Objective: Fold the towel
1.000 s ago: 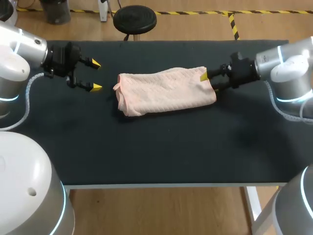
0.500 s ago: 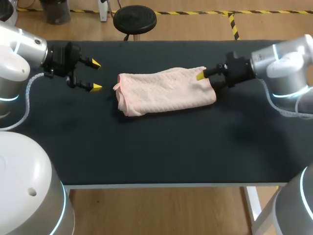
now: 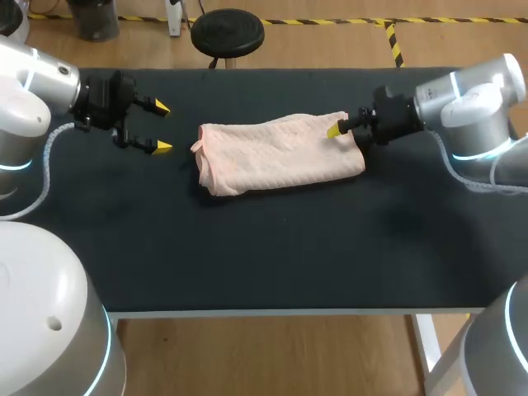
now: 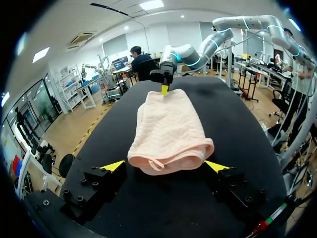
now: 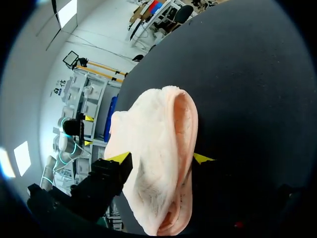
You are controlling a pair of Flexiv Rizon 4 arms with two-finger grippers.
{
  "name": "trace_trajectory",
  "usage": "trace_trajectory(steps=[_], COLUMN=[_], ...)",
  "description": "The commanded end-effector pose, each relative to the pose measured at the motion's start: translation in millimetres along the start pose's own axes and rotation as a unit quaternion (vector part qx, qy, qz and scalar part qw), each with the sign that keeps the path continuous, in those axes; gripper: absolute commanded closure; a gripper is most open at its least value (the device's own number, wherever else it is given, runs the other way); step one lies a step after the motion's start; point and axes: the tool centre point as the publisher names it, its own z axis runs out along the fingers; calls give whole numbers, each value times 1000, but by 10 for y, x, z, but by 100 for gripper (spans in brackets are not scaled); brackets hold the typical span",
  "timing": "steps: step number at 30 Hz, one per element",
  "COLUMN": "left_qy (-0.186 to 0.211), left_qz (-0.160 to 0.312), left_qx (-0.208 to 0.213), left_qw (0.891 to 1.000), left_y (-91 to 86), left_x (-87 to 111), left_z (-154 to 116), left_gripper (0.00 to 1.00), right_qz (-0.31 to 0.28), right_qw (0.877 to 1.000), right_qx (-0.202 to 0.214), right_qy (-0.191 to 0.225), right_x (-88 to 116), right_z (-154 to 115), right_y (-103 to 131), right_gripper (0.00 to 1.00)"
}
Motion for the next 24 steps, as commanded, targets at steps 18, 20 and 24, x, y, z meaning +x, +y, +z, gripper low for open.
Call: trace_trajectory(steps=[18,20,24], left_qy=[-2,-2,-2], left_qz=[1,1,1], left_qx=[1,1,1], left_qw=[1000,1000,1000], left_y=[5,5,5], left_x=[8,8,8], left_z=[4,4,4], left_gripper=[0,0,0], right_qz=[7,1,-17], right_qw=[993,991,989], right_qx=[-22,-25,-18], right_qy=[-119,-128,-147], right_x=[875,1045,1431], right_z=[231,327,626], right_y=[204,255,343], right_gripper=[100,100,100])
